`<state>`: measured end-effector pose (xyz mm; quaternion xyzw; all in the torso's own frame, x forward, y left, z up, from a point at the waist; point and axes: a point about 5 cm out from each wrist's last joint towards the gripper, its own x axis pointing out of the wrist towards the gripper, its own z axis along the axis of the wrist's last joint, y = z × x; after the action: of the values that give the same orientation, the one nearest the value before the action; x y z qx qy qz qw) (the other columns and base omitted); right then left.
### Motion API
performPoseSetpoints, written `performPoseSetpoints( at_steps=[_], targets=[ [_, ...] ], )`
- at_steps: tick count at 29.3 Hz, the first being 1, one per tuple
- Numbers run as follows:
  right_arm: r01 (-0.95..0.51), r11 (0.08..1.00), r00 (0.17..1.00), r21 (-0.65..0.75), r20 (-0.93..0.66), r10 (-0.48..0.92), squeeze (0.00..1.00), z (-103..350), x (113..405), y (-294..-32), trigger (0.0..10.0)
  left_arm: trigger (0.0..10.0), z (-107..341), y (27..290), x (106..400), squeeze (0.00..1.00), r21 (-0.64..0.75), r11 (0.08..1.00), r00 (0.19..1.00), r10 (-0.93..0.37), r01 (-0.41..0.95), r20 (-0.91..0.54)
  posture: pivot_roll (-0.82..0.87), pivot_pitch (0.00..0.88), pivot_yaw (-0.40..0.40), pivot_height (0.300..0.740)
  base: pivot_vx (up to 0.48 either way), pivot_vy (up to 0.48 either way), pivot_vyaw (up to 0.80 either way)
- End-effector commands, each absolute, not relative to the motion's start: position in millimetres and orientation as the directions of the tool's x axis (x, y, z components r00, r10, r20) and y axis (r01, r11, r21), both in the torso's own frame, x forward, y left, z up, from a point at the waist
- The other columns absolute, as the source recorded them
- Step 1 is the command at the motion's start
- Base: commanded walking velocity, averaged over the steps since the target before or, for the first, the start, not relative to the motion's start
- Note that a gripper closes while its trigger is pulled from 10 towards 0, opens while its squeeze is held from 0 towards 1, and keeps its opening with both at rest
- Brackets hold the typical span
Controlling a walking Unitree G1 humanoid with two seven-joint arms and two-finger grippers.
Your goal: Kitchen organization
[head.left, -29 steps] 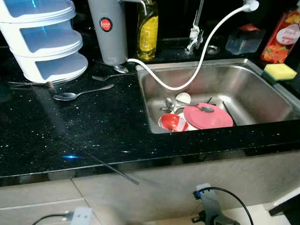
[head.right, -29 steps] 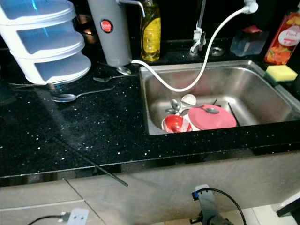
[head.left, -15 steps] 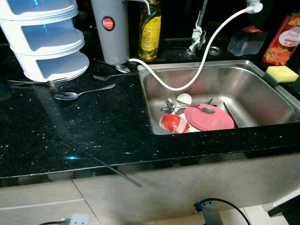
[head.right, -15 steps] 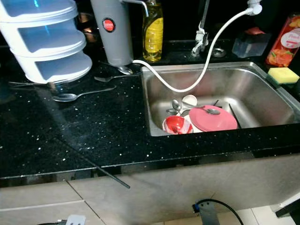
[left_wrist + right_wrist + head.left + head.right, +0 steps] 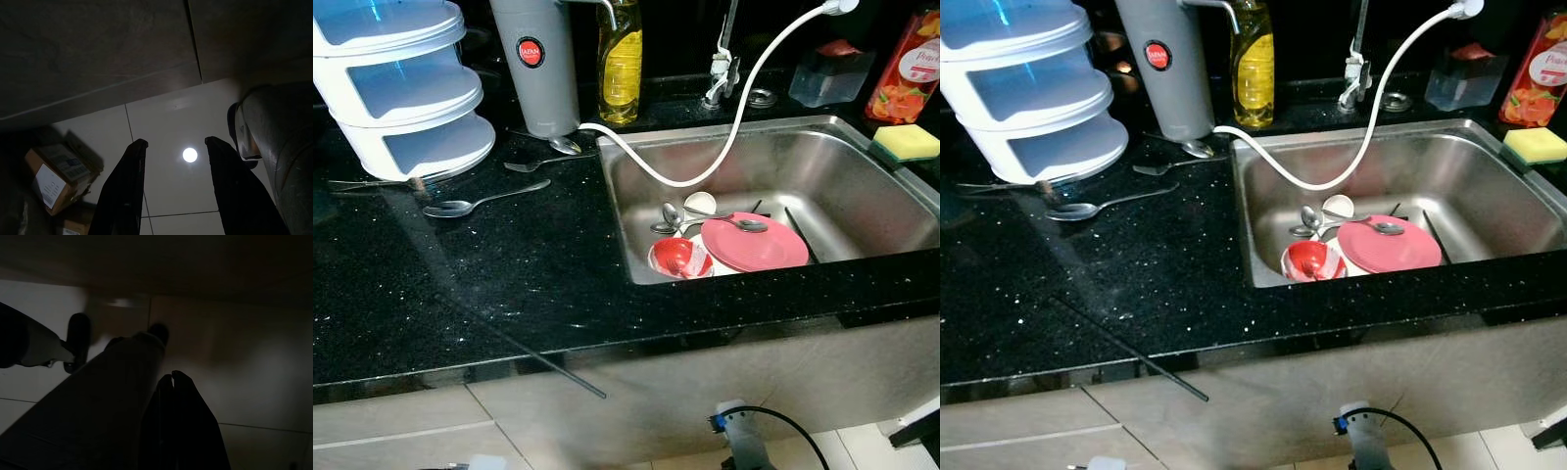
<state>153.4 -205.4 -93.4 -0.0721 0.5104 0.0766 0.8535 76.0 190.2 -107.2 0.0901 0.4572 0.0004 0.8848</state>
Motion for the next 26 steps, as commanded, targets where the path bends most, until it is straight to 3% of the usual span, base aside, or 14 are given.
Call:
performPoseSetpoints(
  at_steps=[1, 17, 26],
  targets=[
    [-0.221, 0.974, 0.46, -0.051, -0.886, 0.058, 0.0, -94, 152, -205, 10.0, 10.0, -107, 196, 73, 0.0, 0.171, 0.98, 0.582, 0.081, 0.102, -0.809, 0.0, 0.0, 0.034, 0.74, 0.0, 0.0, 0.0],
    [-0.231, 0.97, 0.431, -0.07, -0.901, 0.038, 0.0, -98, 140, -211, 10.0, 10.0, -106, 202, 76, 0.0, 0.14, 0.987, 0.569, 0.072, 0.075, -0.819, 0.01, 0.0, 0.031, 0.74, 0.0, 0.0, 0.0],
    [-0.236, 0.97, 0.435, -0.063, -0.899, 0.048, 0.0, -97, 141, -209, 10.0, 10.0, -106, 201, 78, 0.0, 0.143, 0.986, 0.567, 0.069, 0.087, -0.821, 0.01, 0.0, 0.03, 0.74, 0.0, -0.46, 0.0]
  ],
)
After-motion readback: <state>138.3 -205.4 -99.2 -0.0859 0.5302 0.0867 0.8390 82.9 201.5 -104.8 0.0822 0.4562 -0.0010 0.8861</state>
